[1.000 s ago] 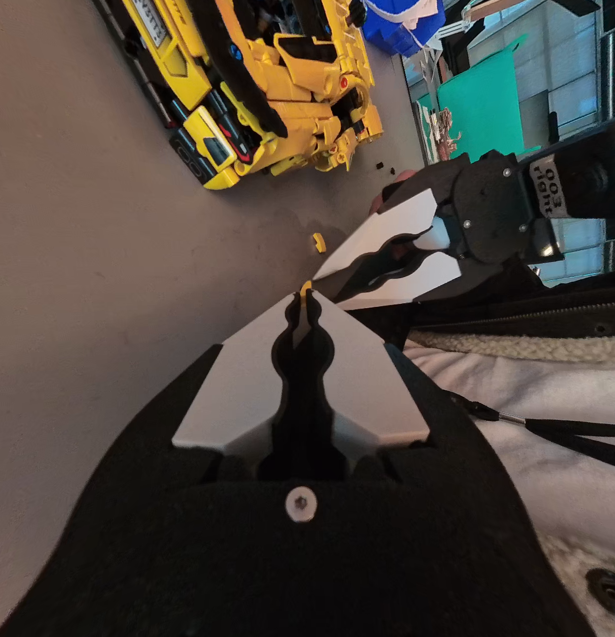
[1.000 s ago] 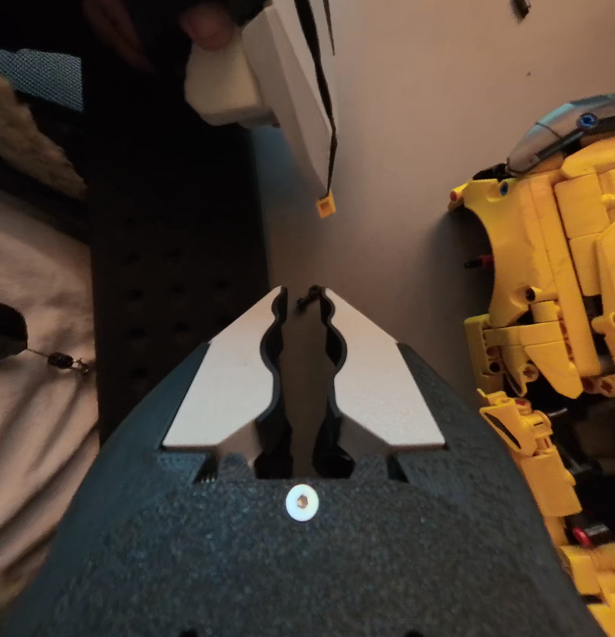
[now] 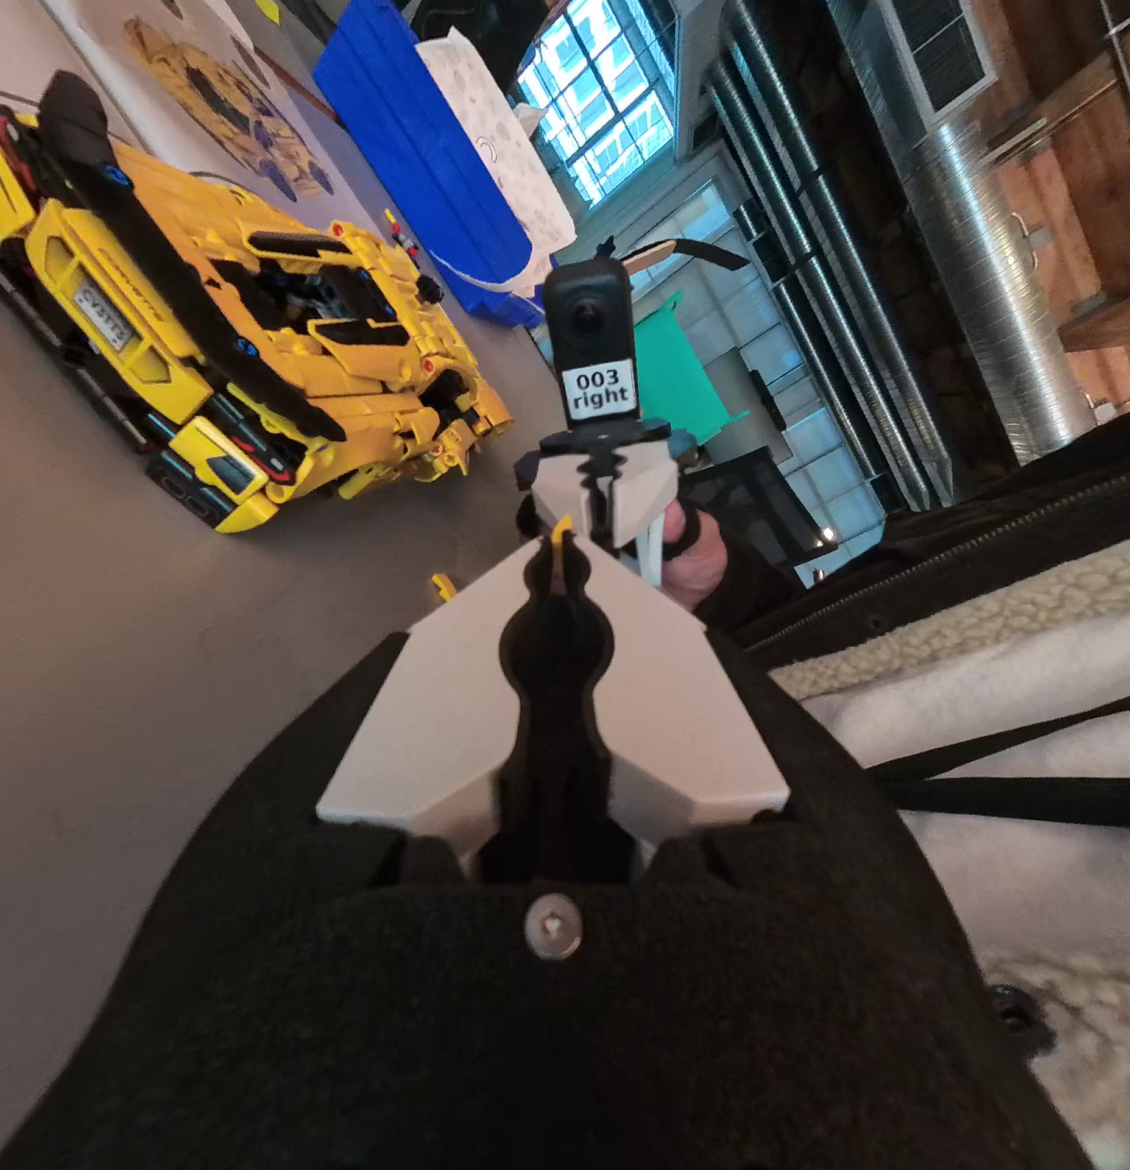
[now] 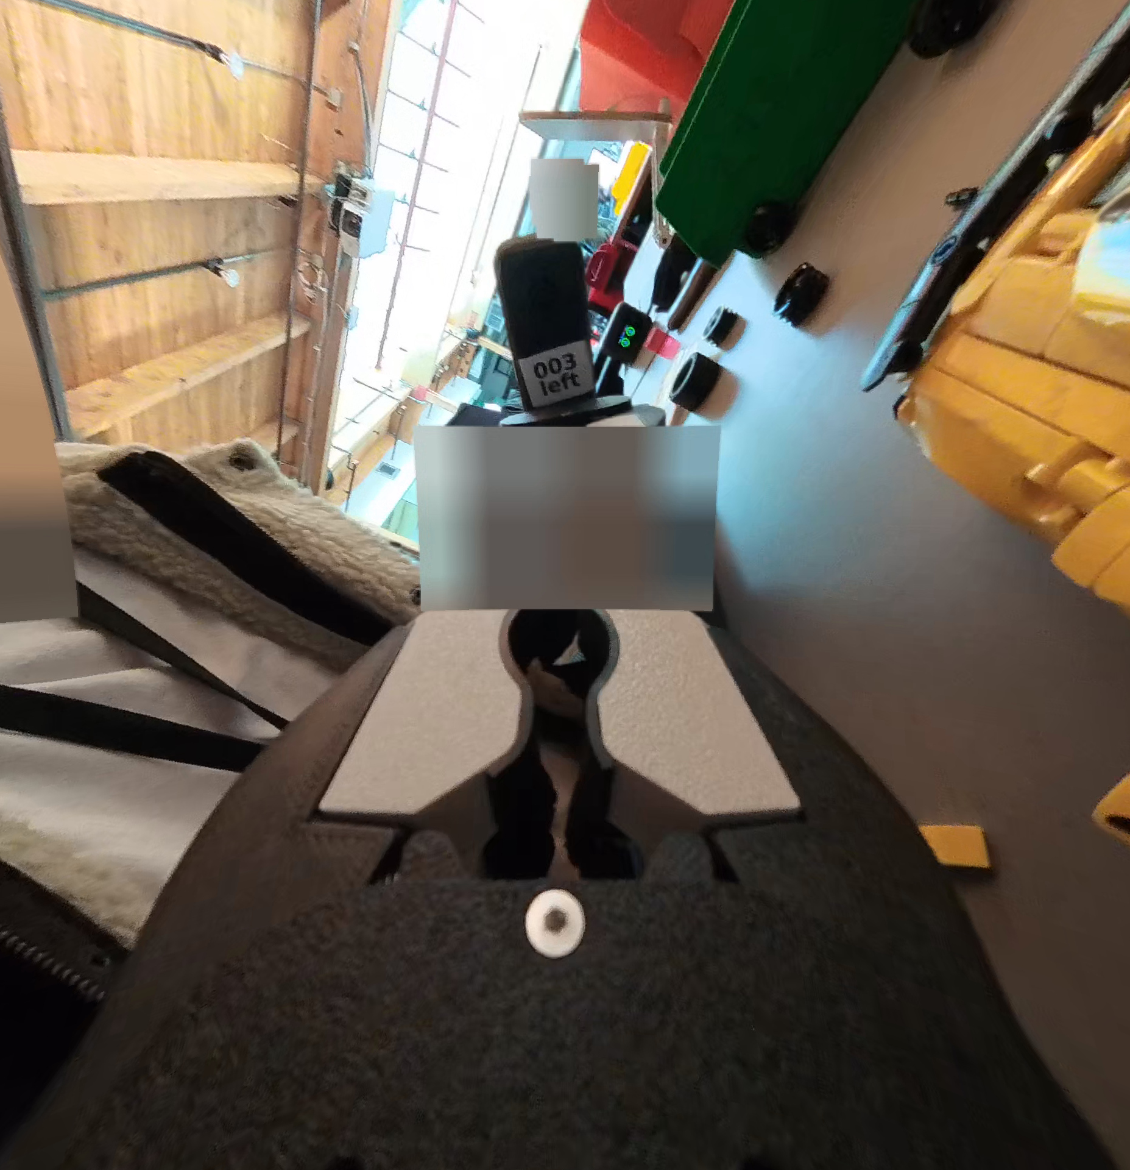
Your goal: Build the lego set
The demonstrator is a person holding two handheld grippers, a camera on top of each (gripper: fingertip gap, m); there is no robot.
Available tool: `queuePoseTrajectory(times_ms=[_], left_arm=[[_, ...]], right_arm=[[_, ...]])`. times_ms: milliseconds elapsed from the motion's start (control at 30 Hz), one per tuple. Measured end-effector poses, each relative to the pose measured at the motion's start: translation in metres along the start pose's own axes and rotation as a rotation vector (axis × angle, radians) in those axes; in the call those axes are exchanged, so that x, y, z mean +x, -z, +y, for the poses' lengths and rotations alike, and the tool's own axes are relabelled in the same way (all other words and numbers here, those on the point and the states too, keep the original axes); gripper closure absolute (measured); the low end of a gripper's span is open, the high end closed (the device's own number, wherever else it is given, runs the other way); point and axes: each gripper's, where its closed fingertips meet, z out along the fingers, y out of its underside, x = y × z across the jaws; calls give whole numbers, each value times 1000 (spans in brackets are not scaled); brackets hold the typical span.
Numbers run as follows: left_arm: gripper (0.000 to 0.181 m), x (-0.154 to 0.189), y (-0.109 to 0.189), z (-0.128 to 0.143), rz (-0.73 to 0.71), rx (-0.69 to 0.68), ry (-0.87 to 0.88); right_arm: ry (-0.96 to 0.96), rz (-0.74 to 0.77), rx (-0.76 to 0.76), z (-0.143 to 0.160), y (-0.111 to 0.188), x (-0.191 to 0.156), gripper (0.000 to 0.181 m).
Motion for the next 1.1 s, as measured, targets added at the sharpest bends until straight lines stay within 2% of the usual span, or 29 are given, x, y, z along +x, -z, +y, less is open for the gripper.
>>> queuePoseTrajectory(times_ms=[533, 767, 867, 1100], left_arm=[[178, 6, 1, 2, 39, -10, -43], [178, -3, -3, 5, -45, -24, -87], [179, -3, -5, 7, -67, -33, -119], [179, 7, -5, 10, 2, -49, -149]], right_arm=[[-179, -102, 43, 0, 4, 2, 179], [-5, 117, -19, 3, 7, 12, 178], [15, 159, -41, 5, 10, 14, 179], [-283, -104, 5, 11, 10, 2, 178]])
